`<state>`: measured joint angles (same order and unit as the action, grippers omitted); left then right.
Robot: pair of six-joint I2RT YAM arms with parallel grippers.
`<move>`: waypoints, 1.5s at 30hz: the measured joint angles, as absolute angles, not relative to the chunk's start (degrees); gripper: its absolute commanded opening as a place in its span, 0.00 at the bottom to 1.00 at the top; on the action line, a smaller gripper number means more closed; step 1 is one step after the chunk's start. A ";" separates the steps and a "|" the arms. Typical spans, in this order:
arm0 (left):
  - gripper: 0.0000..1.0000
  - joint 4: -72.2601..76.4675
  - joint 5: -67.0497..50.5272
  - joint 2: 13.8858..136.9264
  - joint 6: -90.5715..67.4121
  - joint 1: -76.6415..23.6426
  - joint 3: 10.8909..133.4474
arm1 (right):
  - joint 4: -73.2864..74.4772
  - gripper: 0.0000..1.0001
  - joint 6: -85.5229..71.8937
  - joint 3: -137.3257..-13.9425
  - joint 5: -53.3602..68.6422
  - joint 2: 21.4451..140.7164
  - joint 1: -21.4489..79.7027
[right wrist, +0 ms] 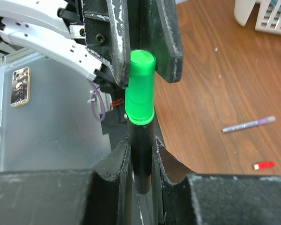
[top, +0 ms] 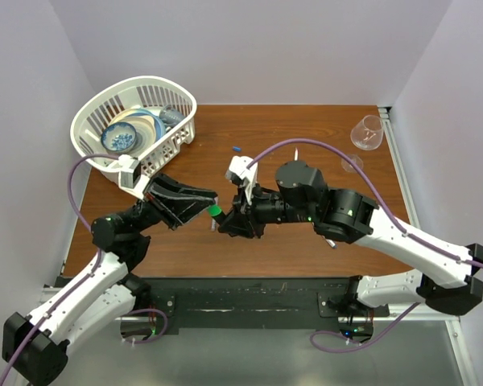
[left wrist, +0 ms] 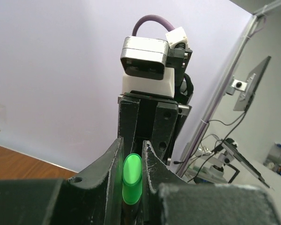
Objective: Insert the pens into the pen caps
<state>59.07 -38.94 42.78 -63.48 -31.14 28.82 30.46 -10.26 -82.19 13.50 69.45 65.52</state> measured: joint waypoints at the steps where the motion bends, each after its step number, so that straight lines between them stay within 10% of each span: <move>1: 0.00 59.77 -38.17 43.33 -63.46 -31.22 28.21 | 31.07 0.00 -10.44 -82.39 14.59 69.89 64.45; 45: 0.00 58.00 -31.07 56.40 -54.33 -36.62 32.10 | 43.35 0.00 -1.98 -88.77 36.53 77.19 46.74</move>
<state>58.00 -31.07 56.40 -54.33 -36.62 32.10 43.35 -1.98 -88.77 36.53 77.19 46.74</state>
